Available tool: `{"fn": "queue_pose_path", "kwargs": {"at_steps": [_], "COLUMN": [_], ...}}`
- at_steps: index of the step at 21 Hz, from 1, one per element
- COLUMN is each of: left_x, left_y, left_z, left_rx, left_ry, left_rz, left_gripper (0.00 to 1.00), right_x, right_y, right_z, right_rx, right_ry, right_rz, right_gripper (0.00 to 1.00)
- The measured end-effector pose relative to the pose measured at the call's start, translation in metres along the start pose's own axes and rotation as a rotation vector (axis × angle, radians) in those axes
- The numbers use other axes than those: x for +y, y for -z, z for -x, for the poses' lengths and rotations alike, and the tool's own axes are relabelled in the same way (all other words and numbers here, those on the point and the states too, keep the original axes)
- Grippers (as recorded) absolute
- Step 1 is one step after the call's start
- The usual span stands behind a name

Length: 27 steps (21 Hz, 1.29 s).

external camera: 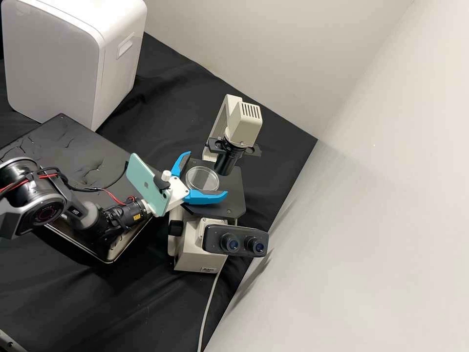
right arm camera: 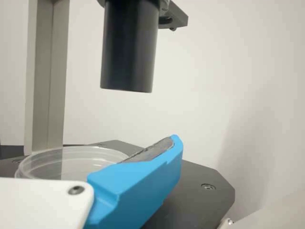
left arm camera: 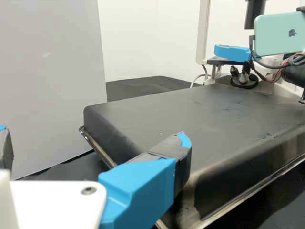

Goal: Place the petri dish on the microscope

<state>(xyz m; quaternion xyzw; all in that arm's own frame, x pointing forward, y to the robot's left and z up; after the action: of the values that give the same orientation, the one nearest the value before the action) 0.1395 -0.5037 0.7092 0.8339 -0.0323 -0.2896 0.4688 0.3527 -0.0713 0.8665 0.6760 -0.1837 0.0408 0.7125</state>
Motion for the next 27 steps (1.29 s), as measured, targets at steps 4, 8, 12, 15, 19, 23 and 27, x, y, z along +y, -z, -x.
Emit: {"fn": "queue_pose_path", "kwargs": {"at_steps": [4,8,12,15,19,23,27], "left_x": [0.0,-0.0007,-0.0011,-0.0011,-0.0011,-0.0011,-0.001], "left_y": [0.0,-0.002,-0.003,-0.003,-0.003,-0.003,-0.003], "left_z": [0.0,0.0,0.001,0.001,0.001,0.001,0.001], "left_rx": [0.0,-0.004,-0.005,-0.005,-0.005,-0.004,-0.001], "left_ry": [0.0,0.003,0.004,0.004,0.004,0.004,0.003], "left_rz": [0.0,0.005,0.007,0.007,0.007,0.006,0.003], "left_gripper": [1.0,1.0,1.0,1.0,1.0,1.0,1.0], "right_x": [0.001,0.0,-0.004,-0.004,0.001,0.007,0.006], "right_y": [0.004,0.007,0.009,0.01,0.012,0.019,0.031], "right_z": [0.017,0.04,0.062,0.074,0.084,0.098,0.119], "right_rx": [-0.002,-0.001,0.003,0.004,0.004,0.022,0.033], "right_ry": [0.015,0.039,0.06,0.072,0.071,0.069,0.099], "right_rz": [0.001,-0.002,-0.002,-0.002,-0.039,-0.05,-0.076], "right_gripper": [1.0,1.0,1.0,1.0,1.0,1.0,1.0]}}
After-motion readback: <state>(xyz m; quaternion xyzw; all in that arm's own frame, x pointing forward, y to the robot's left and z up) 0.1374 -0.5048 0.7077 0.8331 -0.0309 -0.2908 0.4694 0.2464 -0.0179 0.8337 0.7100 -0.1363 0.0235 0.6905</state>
